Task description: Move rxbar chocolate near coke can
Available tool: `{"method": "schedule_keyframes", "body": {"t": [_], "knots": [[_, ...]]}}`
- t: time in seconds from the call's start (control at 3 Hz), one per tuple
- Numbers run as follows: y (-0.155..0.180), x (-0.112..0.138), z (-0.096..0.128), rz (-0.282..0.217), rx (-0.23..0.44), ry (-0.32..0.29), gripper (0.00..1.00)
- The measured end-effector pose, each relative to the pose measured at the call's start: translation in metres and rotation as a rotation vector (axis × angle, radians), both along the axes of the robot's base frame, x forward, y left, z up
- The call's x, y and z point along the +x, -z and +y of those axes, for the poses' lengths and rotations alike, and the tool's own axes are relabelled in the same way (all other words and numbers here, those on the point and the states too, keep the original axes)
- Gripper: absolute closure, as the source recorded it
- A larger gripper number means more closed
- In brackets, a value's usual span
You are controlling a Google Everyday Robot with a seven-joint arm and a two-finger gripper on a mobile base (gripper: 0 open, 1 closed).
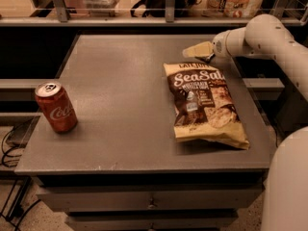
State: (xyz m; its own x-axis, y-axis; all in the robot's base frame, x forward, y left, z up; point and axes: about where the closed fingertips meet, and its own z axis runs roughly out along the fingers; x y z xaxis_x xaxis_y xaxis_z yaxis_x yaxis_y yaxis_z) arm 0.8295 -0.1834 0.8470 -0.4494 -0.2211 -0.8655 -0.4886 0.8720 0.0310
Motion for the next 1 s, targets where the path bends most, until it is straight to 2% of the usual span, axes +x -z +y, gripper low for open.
{"method": "schedule_keyframes", "body": {"t": [0.33,0.67,1.0], "knots": [[0.0099,0.0034,-0.0032,0.018,-0.003,0.022,0.0],[0.0142,0.0035,0.0003,0.038,-0.021,0.034,0.14],[0.0156,0.0019,0.0056,0.054,-0.039,0.039,0.38]]}}
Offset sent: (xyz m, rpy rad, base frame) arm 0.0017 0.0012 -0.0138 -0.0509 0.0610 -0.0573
